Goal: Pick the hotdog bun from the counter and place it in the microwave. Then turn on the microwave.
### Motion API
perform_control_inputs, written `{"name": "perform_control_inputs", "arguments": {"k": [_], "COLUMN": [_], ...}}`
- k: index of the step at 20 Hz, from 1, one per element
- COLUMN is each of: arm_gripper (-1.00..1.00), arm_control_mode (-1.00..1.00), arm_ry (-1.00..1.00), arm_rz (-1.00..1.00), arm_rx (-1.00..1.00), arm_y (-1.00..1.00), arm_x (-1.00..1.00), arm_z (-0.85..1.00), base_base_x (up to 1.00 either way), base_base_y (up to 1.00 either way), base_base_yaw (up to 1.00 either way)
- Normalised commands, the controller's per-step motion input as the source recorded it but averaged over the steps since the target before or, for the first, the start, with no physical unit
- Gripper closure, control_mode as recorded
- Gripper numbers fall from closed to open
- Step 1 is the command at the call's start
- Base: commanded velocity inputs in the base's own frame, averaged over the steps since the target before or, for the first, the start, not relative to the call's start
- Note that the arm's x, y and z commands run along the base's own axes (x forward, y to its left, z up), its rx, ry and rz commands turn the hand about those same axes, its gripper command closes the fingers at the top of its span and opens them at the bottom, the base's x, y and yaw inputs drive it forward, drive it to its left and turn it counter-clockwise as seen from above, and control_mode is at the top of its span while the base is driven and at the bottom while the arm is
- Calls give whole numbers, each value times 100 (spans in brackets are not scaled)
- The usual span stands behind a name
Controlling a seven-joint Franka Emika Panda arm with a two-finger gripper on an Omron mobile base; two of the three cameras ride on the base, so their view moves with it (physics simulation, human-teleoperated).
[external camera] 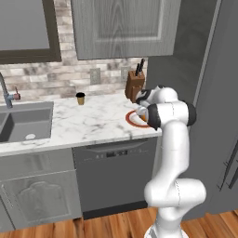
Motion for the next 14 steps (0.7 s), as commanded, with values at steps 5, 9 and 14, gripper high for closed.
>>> {"name": "perform_control_inputs", "arguments": {"k": [5,9,14], "arm_gripper": [-100,-100,100], "arm_control_mode": [-100,-100,-100], "arm_ry": [7,8,2], "arm_rz": [0,0,0], "arm_rx": [2,4,1], "arm_y": [0,0,0], "arm_x": [10,1,4], "arm_z": [-44,-58,-37], "base_base_x": [0,0,0], "base_base_y": [0,0,0], "base_base_yaw": [0,0,0]}}
